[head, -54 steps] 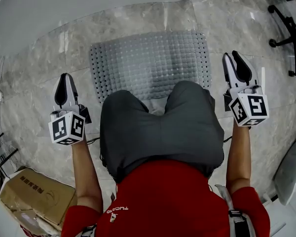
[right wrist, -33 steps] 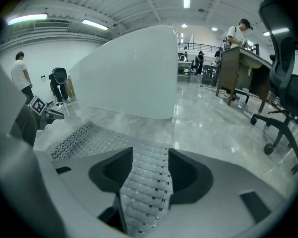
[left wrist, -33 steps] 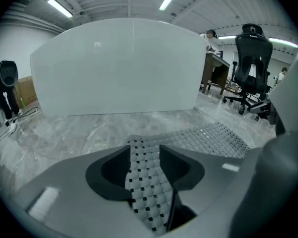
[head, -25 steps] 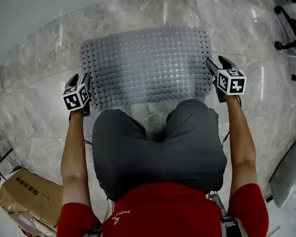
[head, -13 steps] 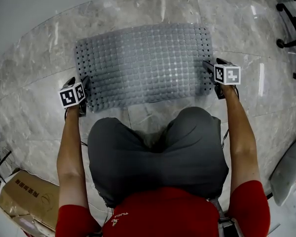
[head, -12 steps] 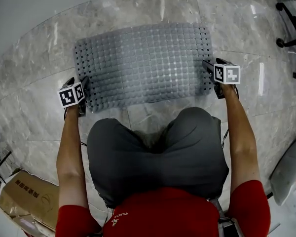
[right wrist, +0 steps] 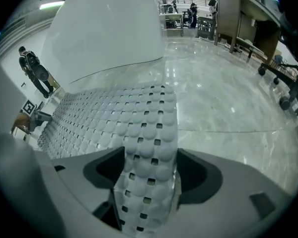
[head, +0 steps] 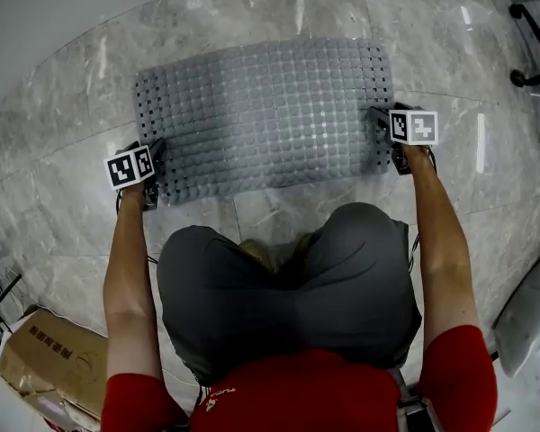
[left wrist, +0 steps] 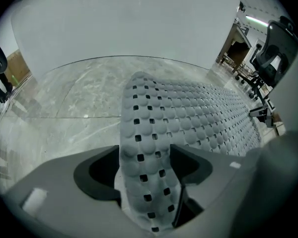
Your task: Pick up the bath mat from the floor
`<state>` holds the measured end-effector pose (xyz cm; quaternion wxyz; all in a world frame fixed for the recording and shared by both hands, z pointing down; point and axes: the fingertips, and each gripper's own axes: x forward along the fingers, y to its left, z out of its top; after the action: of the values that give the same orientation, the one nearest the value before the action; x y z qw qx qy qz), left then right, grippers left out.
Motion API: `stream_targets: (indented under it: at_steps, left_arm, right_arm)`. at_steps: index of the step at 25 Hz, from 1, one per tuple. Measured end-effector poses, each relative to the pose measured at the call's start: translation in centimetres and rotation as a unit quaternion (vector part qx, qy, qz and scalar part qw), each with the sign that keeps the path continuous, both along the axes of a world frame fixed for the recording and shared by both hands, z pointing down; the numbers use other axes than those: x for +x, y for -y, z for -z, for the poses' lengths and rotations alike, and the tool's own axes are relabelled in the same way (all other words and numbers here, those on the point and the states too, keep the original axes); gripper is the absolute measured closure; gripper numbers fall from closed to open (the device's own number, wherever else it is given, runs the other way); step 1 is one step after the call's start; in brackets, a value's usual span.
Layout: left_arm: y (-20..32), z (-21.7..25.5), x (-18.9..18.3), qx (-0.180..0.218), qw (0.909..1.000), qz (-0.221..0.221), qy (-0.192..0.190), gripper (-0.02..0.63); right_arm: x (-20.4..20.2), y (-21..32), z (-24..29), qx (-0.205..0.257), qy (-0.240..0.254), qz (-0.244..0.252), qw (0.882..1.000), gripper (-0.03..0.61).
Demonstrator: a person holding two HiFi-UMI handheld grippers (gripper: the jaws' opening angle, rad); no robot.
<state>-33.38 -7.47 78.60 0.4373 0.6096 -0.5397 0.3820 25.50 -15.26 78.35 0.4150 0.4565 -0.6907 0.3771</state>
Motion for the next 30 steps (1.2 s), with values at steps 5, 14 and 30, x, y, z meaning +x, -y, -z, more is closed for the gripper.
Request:
stream_targets:
  at_steps: [5,14,30]
  left_arm:
    - [0.0,-0.4,0.1,-0.011,0.9999,-0.002,-0.008,0.313]
    - [0.3,0.2,1.8,-0.009,0.9987,-0.051,-0.003,0.427]
    - [0.2,5.1,4.5,0.083,0.9929,-0.06,-0.06,0.569]
  right_arm:
    - [0.0,0.0,-0.4,-0.005,-0.01,-0.005,1.0,0.284]
    - [-1.6,-0.3,0.2,0.007,-0.014,0.012,1.0,0.395]
    - [-5.7,-1.5,6.4,0.066,0.059,0.033,0.996,0.54]
